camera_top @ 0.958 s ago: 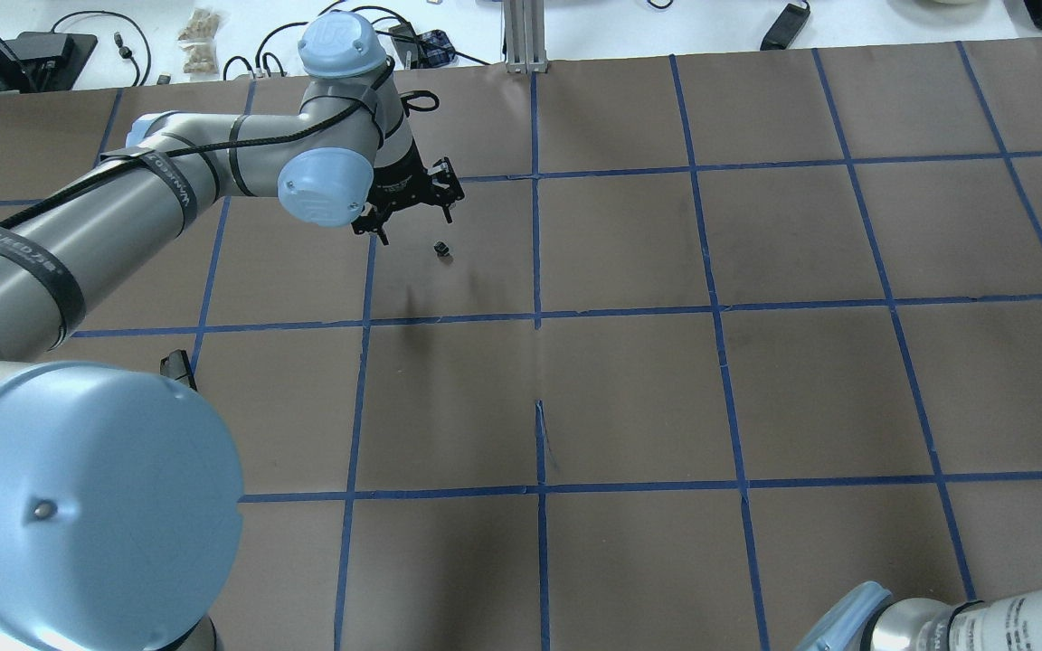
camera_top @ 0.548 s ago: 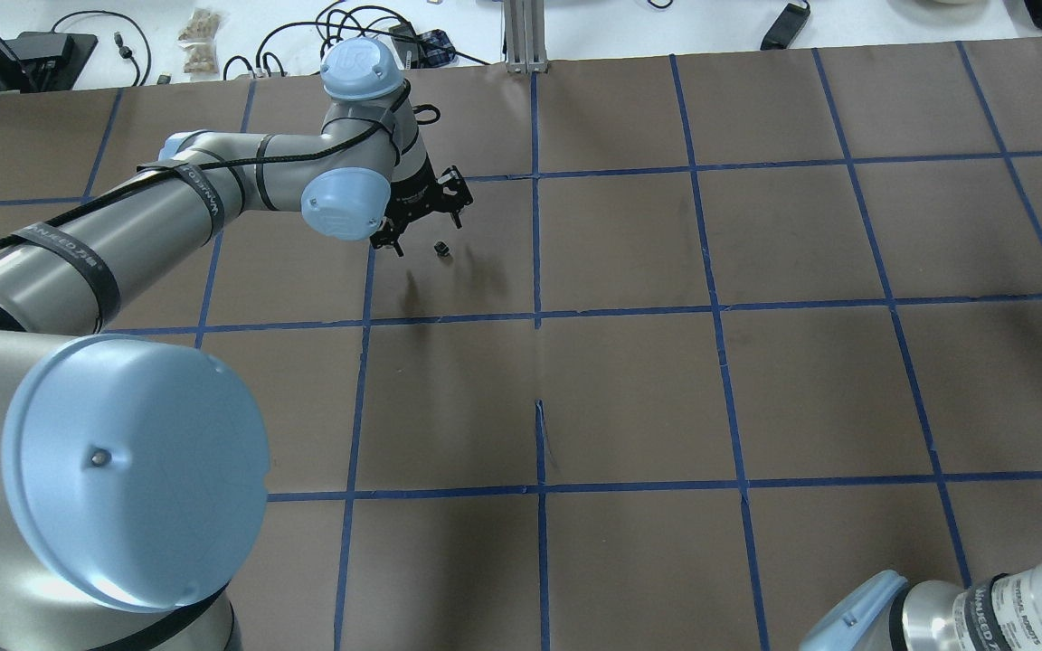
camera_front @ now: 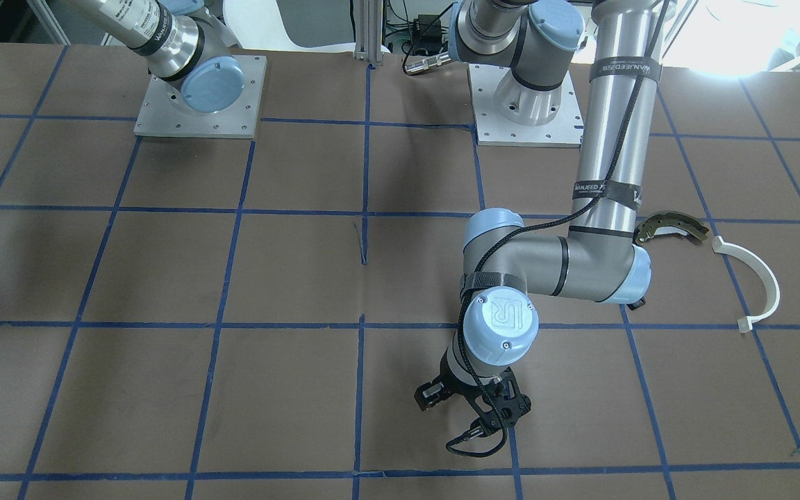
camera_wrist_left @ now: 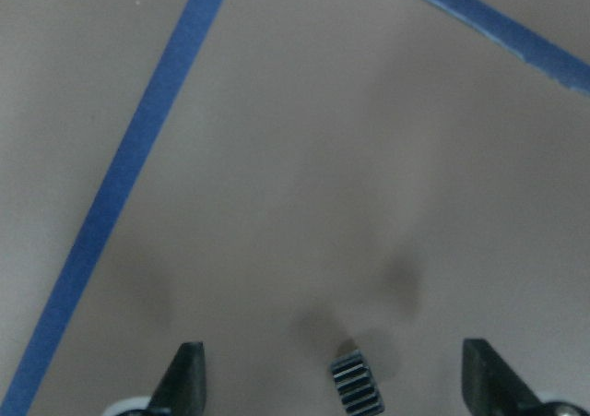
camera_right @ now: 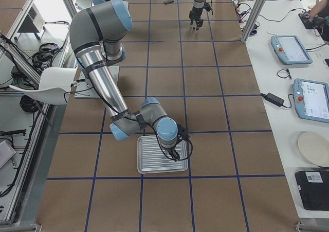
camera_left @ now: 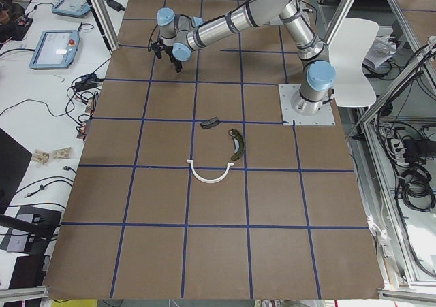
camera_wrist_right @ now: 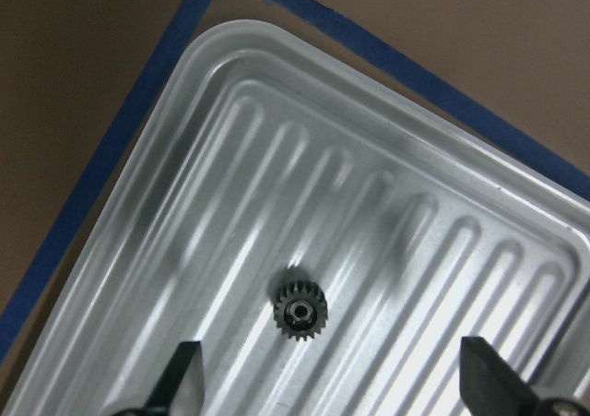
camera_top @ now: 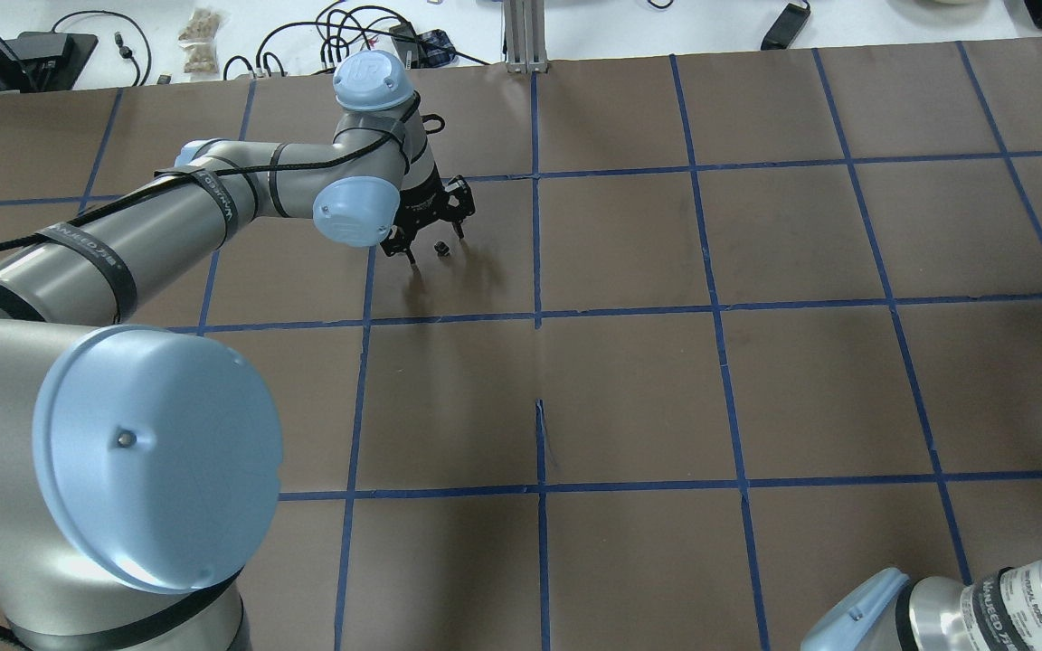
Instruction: Place bearing gear from tray to pile
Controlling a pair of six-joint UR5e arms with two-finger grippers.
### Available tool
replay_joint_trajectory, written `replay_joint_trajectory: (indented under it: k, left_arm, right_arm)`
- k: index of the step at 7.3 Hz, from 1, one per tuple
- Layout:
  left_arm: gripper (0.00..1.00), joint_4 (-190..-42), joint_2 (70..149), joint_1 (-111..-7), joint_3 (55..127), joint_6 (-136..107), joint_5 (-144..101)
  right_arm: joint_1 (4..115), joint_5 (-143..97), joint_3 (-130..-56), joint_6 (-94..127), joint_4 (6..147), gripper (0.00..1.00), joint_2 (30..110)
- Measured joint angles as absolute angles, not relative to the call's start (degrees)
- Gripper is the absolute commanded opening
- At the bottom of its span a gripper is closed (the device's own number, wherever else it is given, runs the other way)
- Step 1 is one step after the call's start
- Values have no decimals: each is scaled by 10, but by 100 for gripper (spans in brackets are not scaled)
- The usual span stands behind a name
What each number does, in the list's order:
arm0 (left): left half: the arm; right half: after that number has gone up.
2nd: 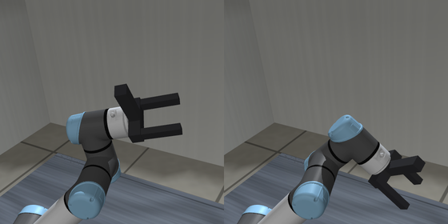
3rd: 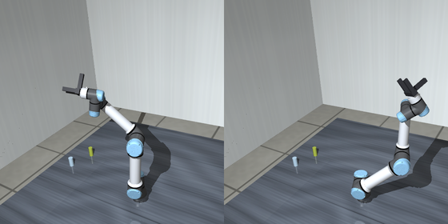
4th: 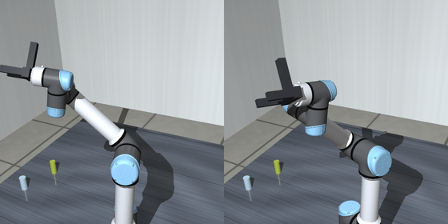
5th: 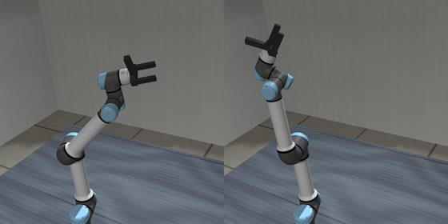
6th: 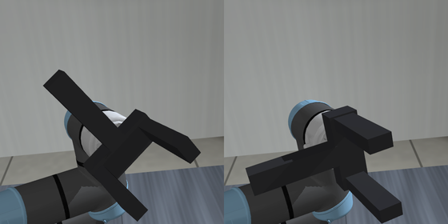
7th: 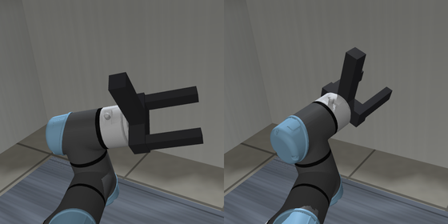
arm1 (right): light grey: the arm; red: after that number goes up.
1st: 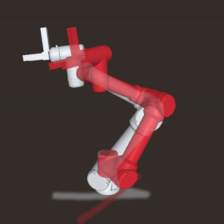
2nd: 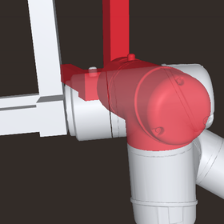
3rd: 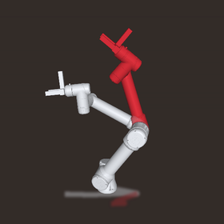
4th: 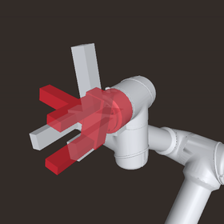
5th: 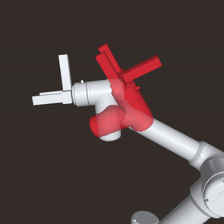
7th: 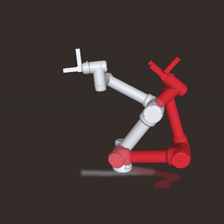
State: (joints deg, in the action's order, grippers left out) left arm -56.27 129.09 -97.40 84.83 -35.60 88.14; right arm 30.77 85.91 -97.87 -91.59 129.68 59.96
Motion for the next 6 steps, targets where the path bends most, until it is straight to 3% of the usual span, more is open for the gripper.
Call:
replay_joint_trajectory:
  k: [1,2,3,4,6]
  left_arm:
    - [12,-562,1291,-974,848,-353,880]
    - [2,-562,1291,-974,848,-351,879]
    - [0,-562,1290,-974,848,-350,878]
    - [0,-563,1289,-974,848,-347,877]
    - [0,-575,1277,-963,846,-300,877]
  right_arm:
    - [308,858,-991,-914,1317,89,599]
    - [308,858,-998,-913,1326,72,599]
    - [308,859,-1001,-912,1330,54,598]
    - [308,859,-1001,-913,1332,46,598]
    - [308,860,-1001,-914,1333,16,598]
